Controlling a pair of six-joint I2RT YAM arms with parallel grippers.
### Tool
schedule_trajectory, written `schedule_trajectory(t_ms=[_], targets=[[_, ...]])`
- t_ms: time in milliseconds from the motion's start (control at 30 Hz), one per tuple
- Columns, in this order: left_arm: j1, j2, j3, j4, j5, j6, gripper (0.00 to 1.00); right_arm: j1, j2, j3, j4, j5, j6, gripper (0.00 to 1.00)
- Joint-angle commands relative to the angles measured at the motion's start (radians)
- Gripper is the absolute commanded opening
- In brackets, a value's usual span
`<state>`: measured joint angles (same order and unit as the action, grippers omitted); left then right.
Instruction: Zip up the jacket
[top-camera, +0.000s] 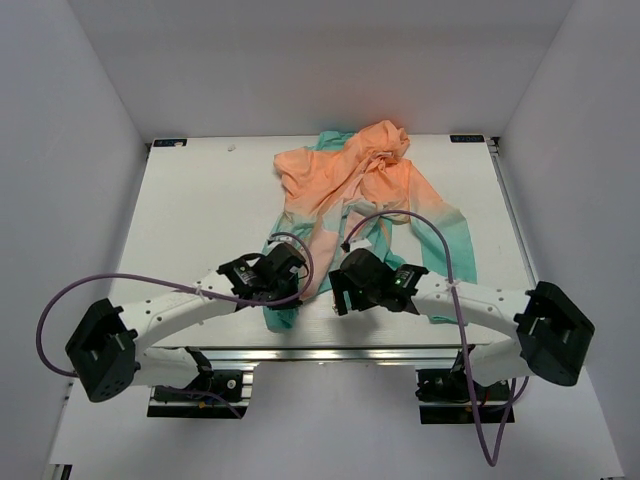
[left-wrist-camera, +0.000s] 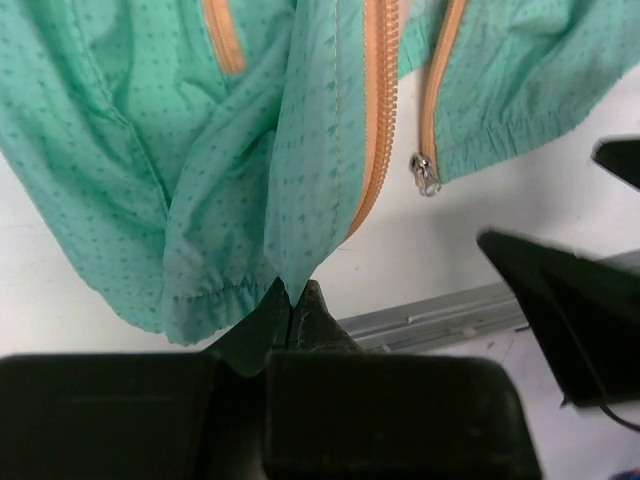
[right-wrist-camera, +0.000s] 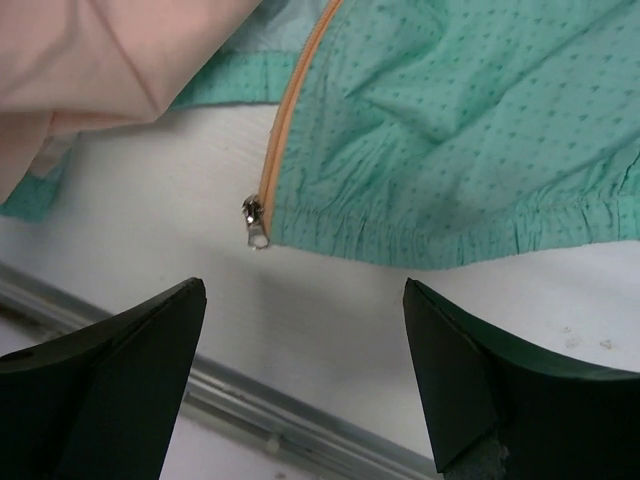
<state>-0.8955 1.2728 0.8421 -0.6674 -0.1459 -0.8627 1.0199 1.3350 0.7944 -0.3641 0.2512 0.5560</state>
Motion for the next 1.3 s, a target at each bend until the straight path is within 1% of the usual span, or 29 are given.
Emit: schedule_trajectory(t_ms=[0,100,300,533,667,700,767,800,833,867,900,933,967,1000,1067,1100,1167,1200,1267], targets=[[0.004,-0.075,-0.05,0.113,0.055,-0.003,0.0,0.003,0.032,0.028,0.065,0.066,0.022,0.84],[0.004,-0.096,-0.075,0.137,0.06,0.005,0.0,0.003,0.07,0.016,0.126,0.069,0.012,0.79],[0.004,-0.127,-0.115,0.166,0.072,0.014,0.0,0.003,0.154,0.026,0.168,0.071,0.019,0.75],[0.003,-0.132,-0.127,0.204,0.104,0.043,0.0,0.003,0.222,0.008,0.156,0.129,0.084,0.68],[0.004,-0.124,-0.135,0.218,0.137,0.059,0.0,0.003,0.251,-0.017,0.116,0.134,0.156,0.65],[0.003,-0.119,-0.135,0.224,0.141,0.063,0.0,0.003,0.254,-0.032,0.113,0.131,0.165,0.6],[0.004,-0.115,-0.138,0.238,0.144,0.071,0.0,0.003,0.256,-0.047,0.114,0.128,0.185,0.44],[0.004,-0.101,-0.135,0.238,0.144,0.076,0.0,0.003,0.254,-0.058,0.113,0.125,0.196,0.29],[0.003,-0.093,-0.132,0.241,0.144,0.085,0.0,0.003,0.248,-0.063,0.111,0.125,0.2,0.23],[0.003,-0.084,-0.13,0.241,0.176,0.09,0.0,0.003,0.233,-0.07,0.116,0.122,0.202,0.21],[0.004,-0.075,-0.129,0.242,0.18,0.093,0.0,0.003,0.225,-0.076,0.119,0.122,0.205,0.16],[0.004,-0.053,-0.13,0.239,0.183,0.094,0.01,0.003,0.214,-0.087,0.122,0.122,0.208,0.14],[0.004,-0.043,-0.129,0.239,0.189,0.093,0.03,0.003,0.195,-0.09,0.125,0.122,0.209,0.11],[0.004,-0.032,-0.123,0.239,0.201,0.094,0.1,0.003,0.184,-0.093,0.123,0.122,0.212,0.04],[0.004,0.0,-0.117,0.242,0.218,0.106,0.18,0.003,0.147,-0.107,0.125,0.123,0.216,0.0],[0.004,0.01,-0.113,0.247,0.23,0.111,0.28,0.003,0.135,-0.113,0.132,0.125,0.216,0.0],[0.004,0.039,-0.107,0.241,0.235,0.113,0.31,0.003,0.101,-0.127,0.134,0.123,0.216,0.0],[0.003,0.049,-0.103,0.233,0.233,0.116,0.37,0.003,0.093,-0.129,0.133,0.117,0.214,0.0],[0.003,0.077,-0.1,0.224,0.236,0.119,0.41,0.003,0.079,-0.138,0.142,0.111,0.203,0.0]])
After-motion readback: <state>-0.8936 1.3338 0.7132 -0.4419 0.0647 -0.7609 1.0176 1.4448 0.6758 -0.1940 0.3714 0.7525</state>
